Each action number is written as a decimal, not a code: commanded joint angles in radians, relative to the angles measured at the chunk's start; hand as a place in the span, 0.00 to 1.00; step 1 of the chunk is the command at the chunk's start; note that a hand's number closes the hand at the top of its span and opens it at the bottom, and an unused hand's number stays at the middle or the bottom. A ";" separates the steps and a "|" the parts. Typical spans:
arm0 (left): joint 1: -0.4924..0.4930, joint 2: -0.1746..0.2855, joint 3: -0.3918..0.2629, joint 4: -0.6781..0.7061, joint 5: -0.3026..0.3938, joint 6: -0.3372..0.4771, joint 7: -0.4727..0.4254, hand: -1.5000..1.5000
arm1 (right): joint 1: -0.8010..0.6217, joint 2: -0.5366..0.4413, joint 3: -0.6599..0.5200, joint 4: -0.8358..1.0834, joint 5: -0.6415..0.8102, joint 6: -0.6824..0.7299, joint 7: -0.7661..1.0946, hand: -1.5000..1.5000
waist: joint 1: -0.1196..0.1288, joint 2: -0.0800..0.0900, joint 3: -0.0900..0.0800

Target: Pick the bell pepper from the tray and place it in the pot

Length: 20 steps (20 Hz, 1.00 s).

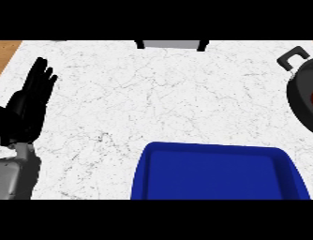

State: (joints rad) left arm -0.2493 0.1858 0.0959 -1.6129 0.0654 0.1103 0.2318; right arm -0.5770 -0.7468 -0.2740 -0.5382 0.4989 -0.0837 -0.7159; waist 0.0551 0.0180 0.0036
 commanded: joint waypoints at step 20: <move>-0.021 0.039 0.051 -0.006 0.043 -0.034 0.015 0.50 | -0.178 -0.135 -0.228 0.399 -0.257 0.605 -0.124 0.00 | 0.000 0.009 0.005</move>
State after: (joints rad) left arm -0.2563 0.1995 0.1207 -1.6168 0.0817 0.0981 0.2328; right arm -0.7634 -0.8235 -0.4647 -0.1680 0.2782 0.3957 -0.7955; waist 0.0532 0.0249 0.0073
